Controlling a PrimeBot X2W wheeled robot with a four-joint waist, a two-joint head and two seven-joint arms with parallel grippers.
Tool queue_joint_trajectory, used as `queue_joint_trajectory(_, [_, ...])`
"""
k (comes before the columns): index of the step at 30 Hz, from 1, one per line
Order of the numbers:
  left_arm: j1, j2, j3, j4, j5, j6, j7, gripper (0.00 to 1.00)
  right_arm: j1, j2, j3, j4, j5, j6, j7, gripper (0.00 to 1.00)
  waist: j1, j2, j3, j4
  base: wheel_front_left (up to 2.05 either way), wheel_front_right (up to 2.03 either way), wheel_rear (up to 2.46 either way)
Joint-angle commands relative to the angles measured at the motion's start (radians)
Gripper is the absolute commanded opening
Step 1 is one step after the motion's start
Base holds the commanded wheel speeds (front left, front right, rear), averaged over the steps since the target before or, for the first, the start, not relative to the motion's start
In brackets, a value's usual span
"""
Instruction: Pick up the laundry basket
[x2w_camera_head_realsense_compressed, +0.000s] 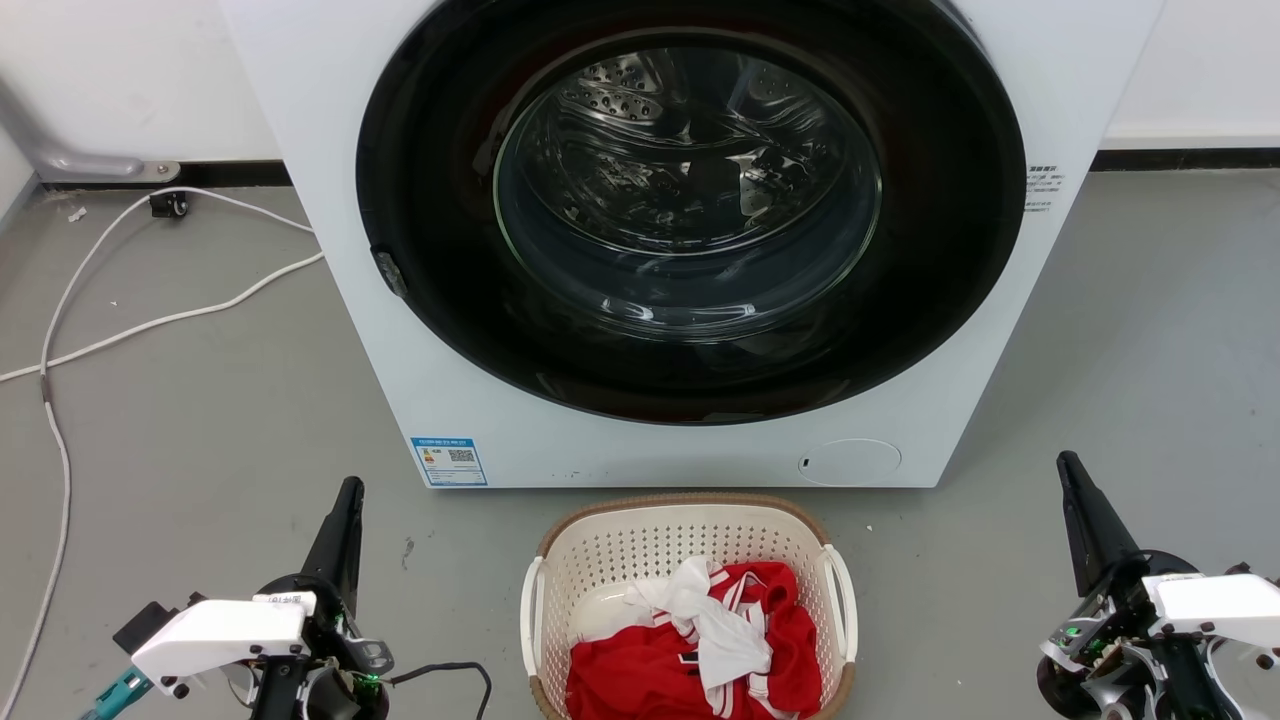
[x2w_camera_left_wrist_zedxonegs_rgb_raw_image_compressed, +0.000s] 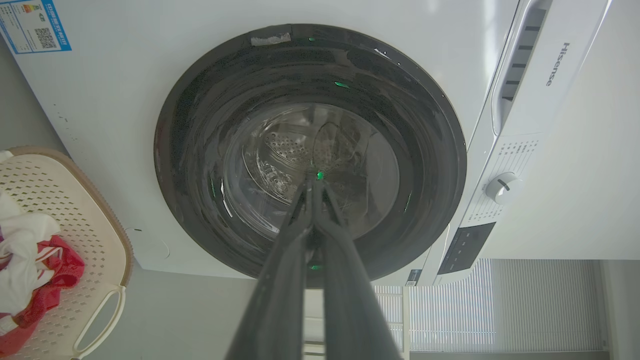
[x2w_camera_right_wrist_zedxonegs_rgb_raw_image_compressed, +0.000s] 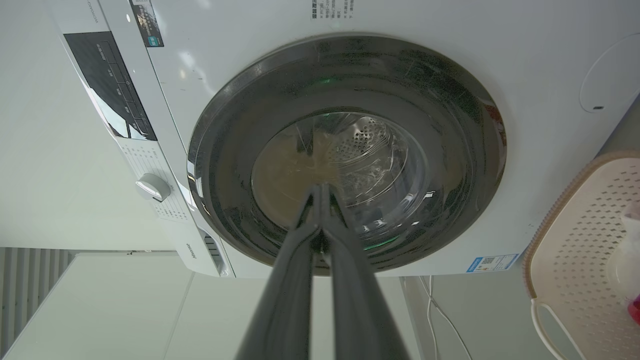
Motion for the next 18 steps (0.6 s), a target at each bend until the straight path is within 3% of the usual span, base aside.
queue_joint_trajectory(1, [-0.010, -0.001, 0.003, 0.001, 0.004, -0.003, 0.000, 0.00, -0.011, 0.004, -0.002, 0.001, -0.007, 0.000, 0.003, 0.00, 0.0000, 0.0000, 0.000, 0.000, 0.00, 0.00, 0.00])
queue_joint_trajectory(18, [-0.010, -0.001, 0.005, 0.001, 0.005, -0.003, 0.001, 0.00, -0.011, 0.005, -0.003, 0.001, -0.008, 0.000, 0.004, 0.00, 0.0000, 0.0000, 0.000, 0.000, 0.00, 0.00, 0.00])
